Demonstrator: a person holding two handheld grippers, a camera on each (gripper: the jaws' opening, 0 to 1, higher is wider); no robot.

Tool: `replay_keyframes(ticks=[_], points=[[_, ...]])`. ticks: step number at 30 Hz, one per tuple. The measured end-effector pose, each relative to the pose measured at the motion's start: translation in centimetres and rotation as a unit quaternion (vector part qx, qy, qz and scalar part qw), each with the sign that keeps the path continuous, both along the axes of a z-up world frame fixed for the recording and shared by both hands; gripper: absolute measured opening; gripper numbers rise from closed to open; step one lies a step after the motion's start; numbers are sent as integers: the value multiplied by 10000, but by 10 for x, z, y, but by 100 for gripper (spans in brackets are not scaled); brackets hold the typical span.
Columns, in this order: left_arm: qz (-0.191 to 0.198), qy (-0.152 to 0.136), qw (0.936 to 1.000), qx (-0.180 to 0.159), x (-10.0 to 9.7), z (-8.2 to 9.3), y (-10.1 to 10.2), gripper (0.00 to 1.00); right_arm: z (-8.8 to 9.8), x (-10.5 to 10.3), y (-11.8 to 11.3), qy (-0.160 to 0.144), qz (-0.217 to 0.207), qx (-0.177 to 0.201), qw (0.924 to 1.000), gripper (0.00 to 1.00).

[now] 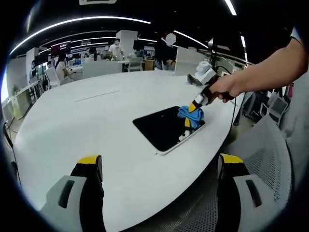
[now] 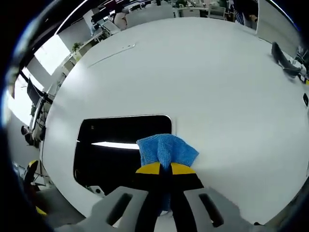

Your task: Wipe the mirror surface with the cleaning cloth until all visible marks leave the cleaned area.

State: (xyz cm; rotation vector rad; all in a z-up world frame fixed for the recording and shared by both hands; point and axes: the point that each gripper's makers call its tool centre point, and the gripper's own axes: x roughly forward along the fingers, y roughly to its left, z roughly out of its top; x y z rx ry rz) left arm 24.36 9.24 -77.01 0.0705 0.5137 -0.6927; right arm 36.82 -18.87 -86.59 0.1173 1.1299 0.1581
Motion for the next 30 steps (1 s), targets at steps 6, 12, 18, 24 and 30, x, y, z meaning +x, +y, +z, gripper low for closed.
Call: replay_keyframes(ticks=[6, 12, 18, 24, 30], points=[[52, -94, 9999, -14, 2, 3, 0, 99, 0, 0, -2, -134, -58, 19, 9999, 0], [12, -88, 10000, 23, 0, 2, -1, 99, 2, -6, 2, -62, -157, 228, 9996, 0], [41, -26, 10000, 86, 0, -2, 1, 99, 1, -15, 5, -52, -60, 149, 9999, 0], [62, -52, 9999, 84, 1, 0, 2, 99, 2, -20, 5, -63, -137, 187, 9997, 0], [47, -63, 9999, 85, 1, 0, 1, 99, 3, -28, 6, -72, -238, 245, 9994, 0]])
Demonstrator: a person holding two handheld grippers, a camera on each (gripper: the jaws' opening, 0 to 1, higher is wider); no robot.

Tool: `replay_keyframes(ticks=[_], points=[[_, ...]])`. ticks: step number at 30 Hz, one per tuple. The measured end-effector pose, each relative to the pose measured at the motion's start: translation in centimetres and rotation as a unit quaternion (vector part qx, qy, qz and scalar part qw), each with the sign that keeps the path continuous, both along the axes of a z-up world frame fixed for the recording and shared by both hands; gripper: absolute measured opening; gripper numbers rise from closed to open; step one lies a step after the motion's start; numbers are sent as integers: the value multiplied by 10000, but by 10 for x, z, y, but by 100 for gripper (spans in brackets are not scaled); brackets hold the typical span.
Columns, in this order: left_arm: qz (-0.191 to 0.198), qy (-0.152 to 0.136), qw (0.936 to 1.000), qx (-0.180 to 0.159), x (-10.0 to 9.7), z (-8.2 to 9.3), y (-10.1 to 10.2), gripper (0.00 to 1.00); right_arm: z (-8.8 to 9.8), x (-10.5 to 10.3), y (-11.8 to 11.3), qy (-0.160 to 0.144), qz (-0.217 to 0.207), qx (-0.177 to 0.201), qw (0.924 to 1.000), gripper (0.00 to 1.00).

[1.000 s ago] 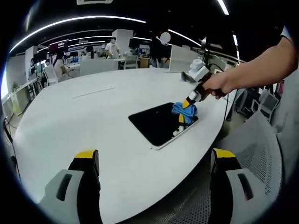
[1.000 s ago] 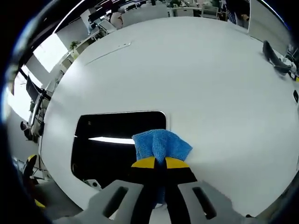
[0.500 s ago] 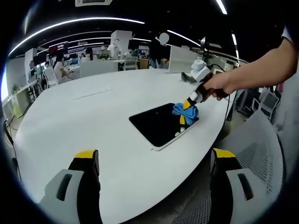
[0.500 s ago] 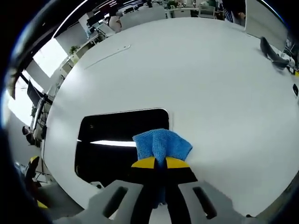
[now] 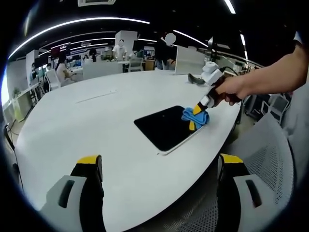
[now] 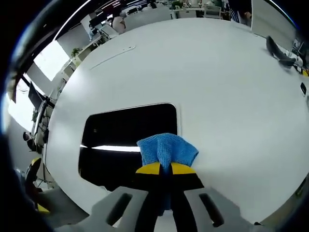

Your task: Wipe the mirror surface with the cleaning cloth until all visible marks leave the cleaned area.

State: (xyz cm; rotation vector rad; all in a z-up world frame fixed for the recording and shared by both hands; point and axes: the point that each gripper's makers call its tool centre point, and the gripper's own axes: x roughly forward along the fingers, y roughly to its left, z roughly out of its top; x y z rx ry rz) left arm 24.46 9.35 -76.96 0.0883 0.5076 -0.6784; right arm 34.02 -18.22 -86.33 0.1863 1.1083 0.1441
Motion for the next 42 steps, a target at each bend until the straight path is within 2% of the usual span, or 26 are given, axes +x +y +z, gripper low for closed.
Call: replay_keyframes(ticks=[10, 14, 23, 42], points=[[-36, 38, 10000, 20, -1, -2, 0, 99, 0, -17, 3, -23, -38, 140, 9999, 0], [-42, 31, 10000, 24, -1, -1, -1, 99, 0, -19, 3, -43, -217, 213, 9995, 0], [-64, 35, 10000, 23, -2, -2, 0, 99, 1, -31, 8, 24, -106, 188, 9998, 0], [-76, 46, 10000, 42, -2, -2, -1, 99, 1, -32, 8, 3, -290, 178, 9994, 0]])
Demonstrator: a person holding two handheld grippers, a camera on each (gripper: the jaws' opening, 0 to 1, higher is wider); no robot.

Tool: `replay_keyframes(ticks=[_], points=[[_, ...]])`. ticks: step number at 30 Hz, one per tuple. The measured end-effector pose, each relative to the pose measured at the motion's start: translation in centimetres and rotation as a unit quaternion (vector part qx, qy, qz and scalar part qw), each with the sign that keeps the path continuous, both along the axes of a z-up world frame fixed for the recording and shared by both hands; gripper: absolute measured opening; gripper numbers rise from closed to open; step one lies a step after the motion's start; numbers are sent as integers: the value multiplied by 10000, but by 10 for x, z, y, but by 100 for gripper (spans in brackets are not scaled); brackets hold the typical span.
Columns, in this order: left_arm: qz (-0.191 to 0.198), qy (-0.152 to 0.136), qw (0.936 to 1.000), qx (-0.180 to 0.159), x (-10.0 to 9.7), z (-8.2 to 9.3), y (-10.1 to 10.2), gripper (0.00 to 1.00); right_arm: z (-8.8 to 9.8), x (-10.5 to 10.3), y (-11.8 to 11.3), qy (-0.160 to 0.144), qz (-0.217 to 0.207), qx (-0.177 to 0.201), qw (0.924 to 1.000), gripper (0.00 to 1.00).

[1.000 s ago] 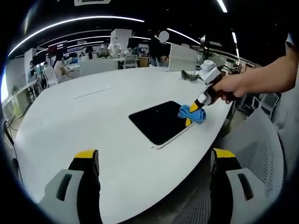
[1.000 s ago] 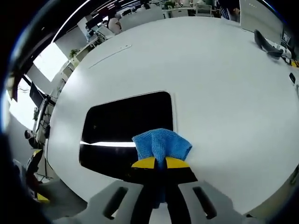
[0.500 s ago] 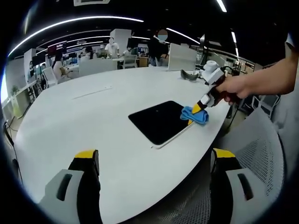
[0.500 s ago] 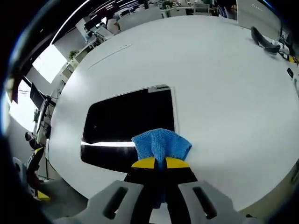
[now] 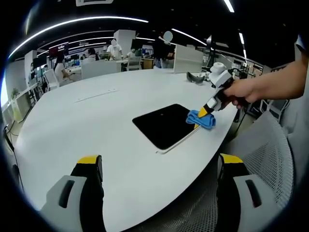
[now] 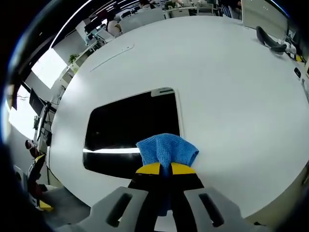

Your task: Wipe the mirror surface with the cleaning cloth until all visible marks leave the cleaned area.

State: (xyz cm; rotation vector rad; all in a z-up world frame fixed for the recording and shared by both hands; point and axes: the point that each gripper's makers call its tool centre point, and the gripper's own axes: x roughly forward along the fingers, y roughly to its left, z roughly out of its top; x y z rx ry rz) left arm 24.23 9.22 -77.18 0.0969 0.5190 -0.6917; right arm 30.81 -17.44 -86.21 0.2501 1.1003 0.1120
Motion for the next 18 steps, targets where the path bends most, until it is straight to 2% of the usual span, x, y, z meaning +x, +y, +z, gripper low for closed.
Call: replay_keyframes(ticks=[18], points=[[16, -4, 10000, 27, 0, -1, 2, 98, -1, -1, 17, -49, -60, 112, 9999, 0]])
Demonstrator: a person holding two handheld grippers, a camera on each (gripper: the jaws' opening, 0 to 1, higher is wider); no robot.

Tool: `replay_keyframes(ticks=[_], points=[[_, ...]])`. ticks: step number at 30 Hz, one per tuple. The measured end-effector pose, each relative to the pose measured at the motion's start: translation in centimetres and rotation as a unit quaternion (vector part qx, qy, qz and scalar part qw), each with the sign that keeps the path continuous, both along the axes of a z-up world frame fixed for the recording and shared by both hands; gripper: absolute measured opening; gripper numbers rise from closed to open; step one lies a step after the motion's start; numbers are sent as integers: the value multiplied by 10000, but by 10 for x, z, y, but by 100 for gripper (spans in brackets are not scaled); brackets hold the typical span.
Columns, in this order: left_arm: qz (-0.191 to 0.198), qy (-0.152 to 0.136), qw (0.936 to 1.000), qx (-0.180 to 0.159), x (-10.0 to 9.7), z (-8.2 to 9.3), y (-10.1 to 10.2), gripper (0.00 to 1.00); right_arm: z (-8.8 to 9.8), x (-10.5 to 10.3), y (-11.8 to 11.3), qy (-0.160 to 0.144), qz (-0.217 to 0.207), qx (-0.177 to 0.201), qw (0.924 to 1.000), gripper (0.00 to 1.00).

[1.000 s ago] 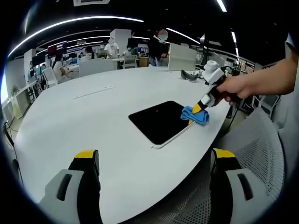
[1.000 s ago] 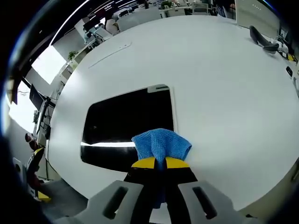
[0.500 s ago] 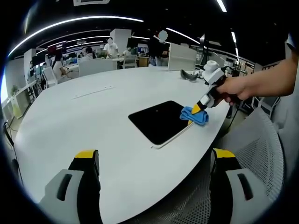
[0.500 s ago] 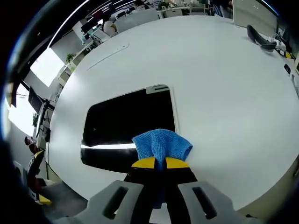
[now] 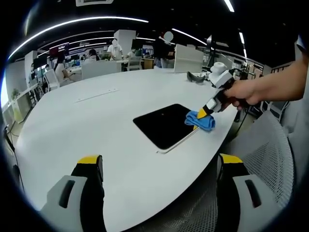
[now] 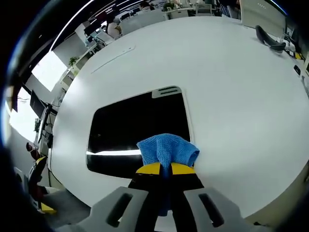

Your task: Wipe the mirror surface with the cleaning cloth until all visible marks leave the cleaned area.

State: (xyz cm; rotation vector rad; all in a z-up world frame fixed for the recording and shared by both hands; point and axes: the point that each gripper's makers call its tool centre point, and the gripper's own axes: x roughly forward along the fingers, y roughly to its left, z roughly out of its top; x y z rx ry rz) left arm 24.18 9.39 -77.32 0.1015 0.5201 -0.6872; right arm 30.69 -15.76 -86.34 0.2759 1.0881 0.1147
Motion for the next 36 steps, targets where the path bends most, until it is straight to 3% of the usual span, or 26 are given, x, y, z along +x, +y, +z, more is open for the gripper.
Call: replay_keyframes(ticks=[36], points=[[-60, 97, 9999, 26, 0, -3, -2, 97, 0, 7, 60, 20, 149, 285, 9995, 0]])
